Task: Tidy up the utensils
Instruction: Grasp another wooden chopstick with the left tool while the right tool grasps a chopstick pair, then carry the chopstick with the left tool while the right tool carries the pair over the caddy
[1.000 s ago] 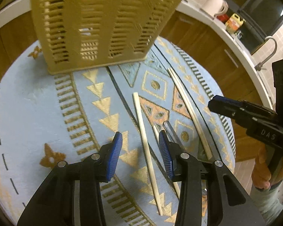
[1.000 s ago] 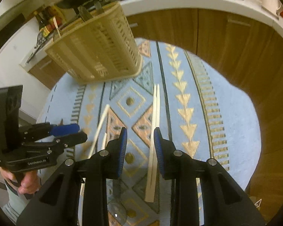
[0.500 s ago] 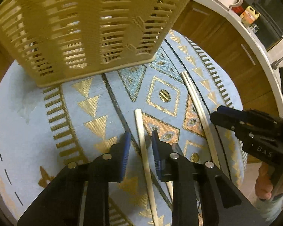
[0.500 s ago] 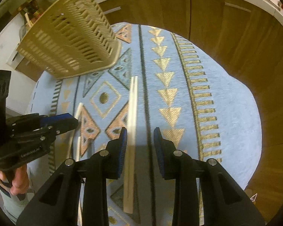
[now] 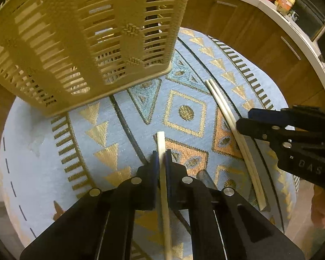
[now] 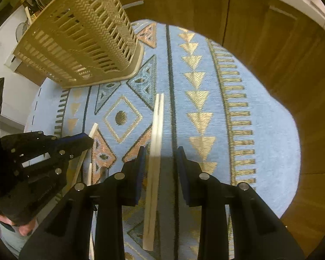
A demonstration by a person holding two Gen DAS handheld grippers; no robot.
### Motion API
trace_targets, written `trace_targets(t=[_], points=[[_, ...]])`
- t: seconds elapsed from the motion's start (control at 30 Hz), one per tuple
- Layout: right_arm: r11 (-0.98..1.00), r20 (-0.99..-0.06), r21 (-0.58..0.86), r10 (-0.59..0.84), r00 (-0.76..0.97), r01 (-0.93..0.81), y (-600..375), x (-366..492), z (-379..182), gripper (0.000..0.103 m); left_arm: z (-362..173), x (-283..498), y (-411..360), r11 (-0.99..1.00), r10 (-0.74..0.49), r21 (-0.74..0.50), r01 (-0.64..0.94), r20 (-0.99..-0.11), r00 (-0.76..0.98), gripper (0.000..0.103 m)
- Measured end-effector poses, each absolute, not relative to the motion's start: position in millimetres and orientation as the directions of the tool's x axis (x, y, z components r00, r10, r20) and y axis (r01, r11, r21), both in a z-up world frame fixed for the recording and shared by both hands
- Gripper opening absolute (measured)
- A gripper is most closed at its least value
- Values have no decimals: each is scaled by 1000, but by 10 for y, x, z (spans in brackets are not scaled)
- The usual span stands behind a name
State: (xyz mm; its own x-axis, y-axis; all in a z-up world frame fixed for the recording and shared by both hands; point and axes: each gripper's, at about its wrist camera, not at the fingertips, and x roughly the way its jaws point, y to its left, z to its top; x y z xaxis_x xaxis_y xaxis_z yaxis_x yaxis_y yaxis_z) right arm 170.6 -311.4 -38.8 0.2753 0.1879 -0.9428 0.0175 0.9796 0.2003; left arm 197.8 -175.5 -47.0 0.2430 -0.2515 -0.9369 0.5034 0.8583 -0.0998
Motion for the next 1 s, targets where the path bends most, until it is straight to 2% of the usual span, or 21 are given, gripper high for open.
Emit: trace_targets(t=[0.3, 0.57, 0.73, 1.0], points=[[985, -956, 170, 164, 243, 5, -2984, 1843, -456, 26, -366, 2002, -1585, 866, -325, -171, 470, -907, 267, 4], [996, -972, 84, 85, 218, -11, -2752, 1902, -490, 26, -252, 2028, -1442, 878, -325, -152, 453, -886, 332, 4], [998, -975, -19, -7, 220, -54, -2544, 1919, -513, 12, -173, 1977, -1295, 884, -336, -157, 441, -869, 363, 4], [996, -967, -36, -16, 254, -75, -2402, 1877, -488, 10, 43, 1892, -1093, 891, -348, -149, 430, -833, 431, 4]])
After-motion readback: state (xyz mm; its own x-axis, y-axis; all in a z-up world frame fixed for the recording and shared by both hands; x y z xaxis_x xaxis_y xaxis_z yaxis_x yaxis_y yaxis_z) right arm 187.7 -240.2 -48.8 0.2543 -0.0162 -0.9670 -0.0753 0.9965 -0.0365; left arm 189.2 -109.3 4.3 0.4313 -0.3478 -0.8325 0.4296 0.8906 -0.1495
